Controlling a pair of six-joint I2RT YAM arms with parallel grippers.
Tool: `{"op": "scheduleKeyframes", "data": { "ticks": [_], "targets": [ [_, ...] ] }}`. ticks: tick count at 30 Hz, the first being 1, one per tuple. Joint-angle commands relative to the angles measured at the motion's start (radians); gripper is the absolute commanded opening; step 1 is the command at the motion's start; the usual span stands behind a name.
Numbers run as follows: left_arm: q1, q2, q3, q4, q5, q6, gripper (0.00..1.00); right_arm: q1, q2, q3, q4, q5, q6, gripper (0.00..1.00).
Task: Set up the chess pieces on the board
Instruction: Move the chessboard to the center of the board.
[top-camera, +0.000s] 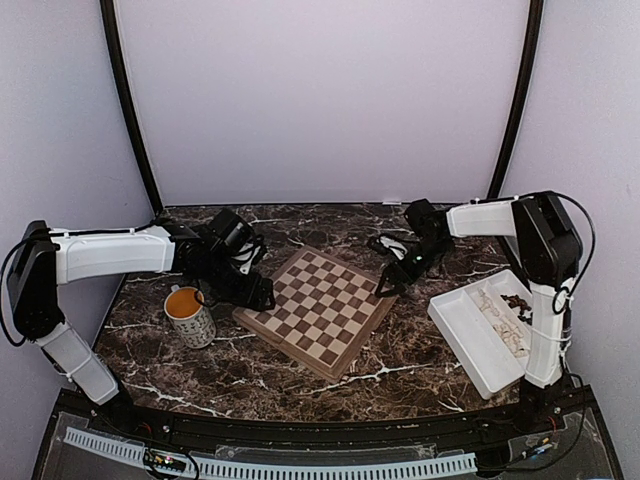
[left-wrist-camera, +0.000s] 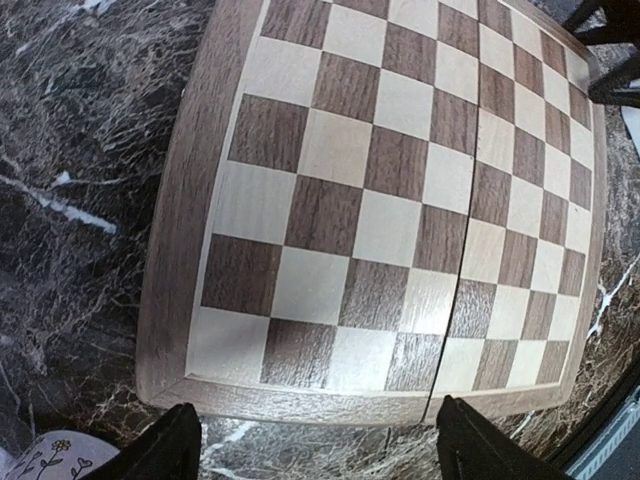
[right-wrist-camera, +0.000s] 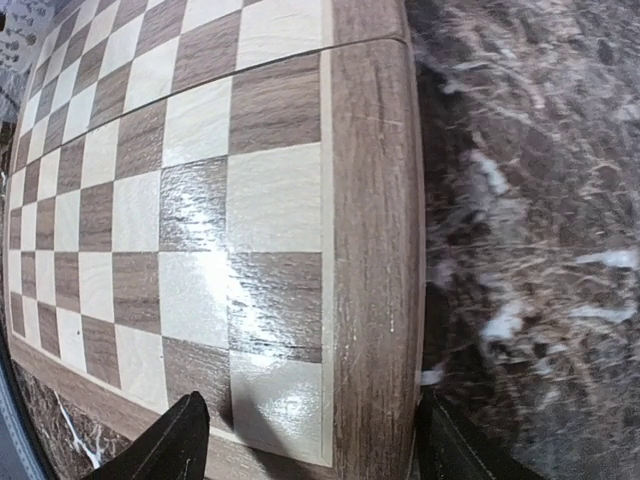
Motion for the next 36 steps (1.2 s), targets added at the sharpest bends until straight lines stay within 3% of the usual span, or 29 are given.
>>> {"op": "scheduleKeyframes", "data": {
  "ticks": [1,17,36],
  "targets": [
    [-0.001,-0.008,0.024,-0.1,-0.075,-0.061,0.86,0.061,-0.069,-0.073,-0.009,-0.02,-0.031,0.72],
    [0.007,0.161,0.109,-0.182,-0.16,-0.116,0.89,0.146,-0.146,-0.232,0.063,-0.008,-0.028,0.72],
    [0.03,0.421,0.297,-0.02,-0.052,0.052,0.87,0.299,-0.298,-0.413,0.067,0.043,-0.097,0.71]
  ]
}}
